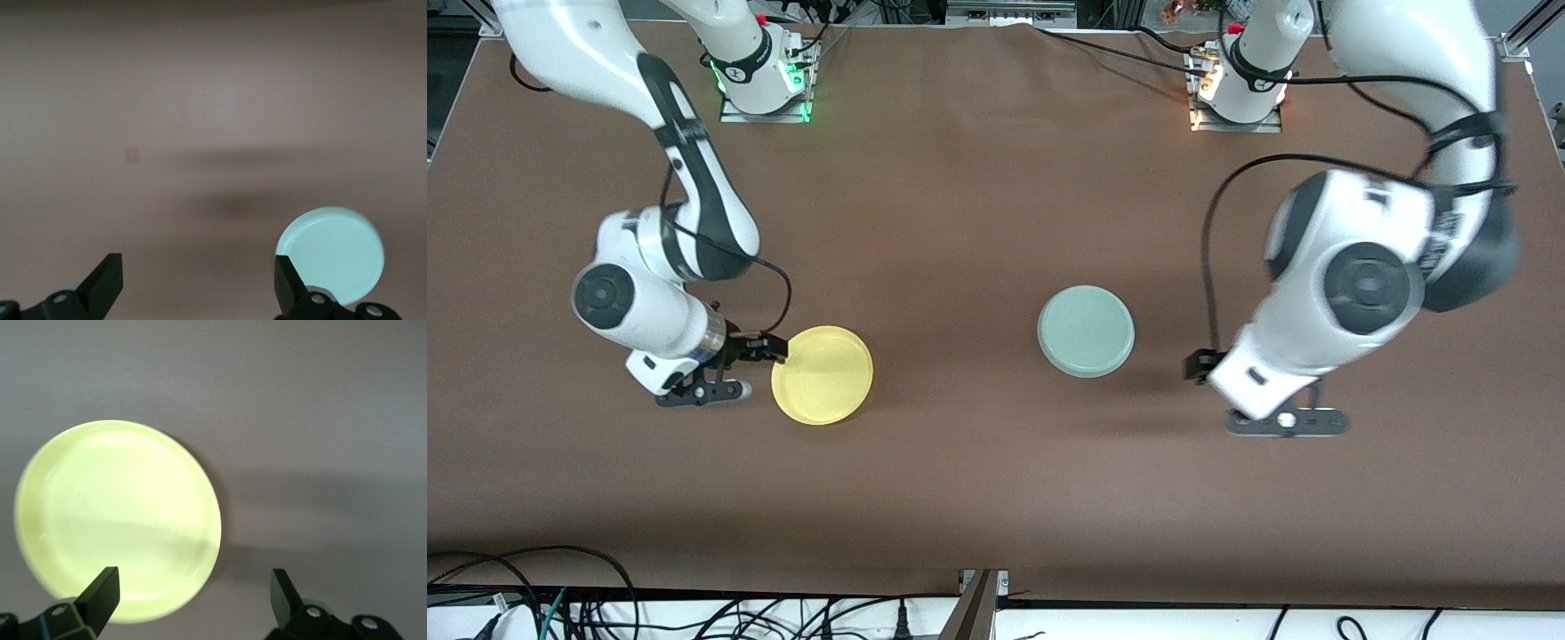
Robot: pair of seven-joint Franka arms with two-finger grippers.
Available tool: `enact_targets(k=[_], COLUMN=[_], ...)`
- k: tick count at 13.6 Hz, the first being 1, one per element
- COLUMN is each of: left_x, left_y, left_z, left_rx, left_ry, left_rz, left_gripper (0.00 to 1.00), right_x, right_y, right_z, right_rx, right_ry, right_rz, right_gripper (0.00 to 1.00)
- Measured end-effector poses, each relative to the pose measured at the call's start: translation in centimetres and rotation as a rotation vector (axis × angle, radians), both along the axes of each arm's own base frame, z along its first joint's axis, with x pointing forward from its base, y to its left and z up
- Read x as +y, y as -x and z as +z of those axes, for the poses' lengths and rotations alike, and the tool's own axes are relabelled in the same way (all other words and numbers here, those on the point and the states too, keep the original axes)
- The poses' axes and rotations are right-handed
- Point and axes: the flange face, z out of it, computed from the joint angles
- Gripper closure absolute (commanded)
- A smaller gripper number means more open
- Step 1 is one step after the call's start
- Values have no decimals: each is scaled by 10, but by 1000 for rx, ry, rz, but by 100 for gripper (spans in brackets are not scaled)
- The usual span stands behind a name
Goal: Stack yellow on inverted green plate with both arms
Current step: 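Grasp the yellow plate rim with the right gripper while the left gripper retracts, then carry the yellow plate with the right gripper onto the green plate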
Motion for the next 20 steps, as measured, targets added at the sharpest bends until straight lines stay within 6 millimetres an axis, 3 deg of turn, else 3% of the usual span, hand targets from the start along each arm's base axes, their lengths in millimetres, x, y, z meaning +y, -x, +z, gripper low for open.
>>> enact_targets(k=[3, 6, 9, 11, 13, 16, 18, 20], left_x=[67, 102, 118, 135, 150, 154, 148, 144], left_y=[14, 47, 90, 121, 142, 151, 152, 153], left_z=[42, 87, 119, 126, 122, 116, 117, 118], left_rx=[40, 21, -56, -117, -120, -92, -82, -83], left_ry=[22, 21, 15, 15, 13, 12, 12, 12], left_rz=[-34, -44, -26, -7, 10, 12, 3, -5], left_gripper=[0, 0, 0, 0, 0, 0, 0, 0], right_x=[-4, -7, -8, -8, -7, 2, 26, 64], right_y=[-1, 0, 2, 0, -2, -12, -22, -26], right_z=[-36, -48, -69, -70, -68, -45, -18, 7], right_rx=[6, 22, 25, 20, 14, 40, 72, 83], right_ry=[3, 5, 6, 5, 4, -50, -129, -169], right_rz=[-8, -14, -16, -16, -17, -59, -116, -182], right_gripper=[16, 36, 76, 100, 100, 100, 100, 100])
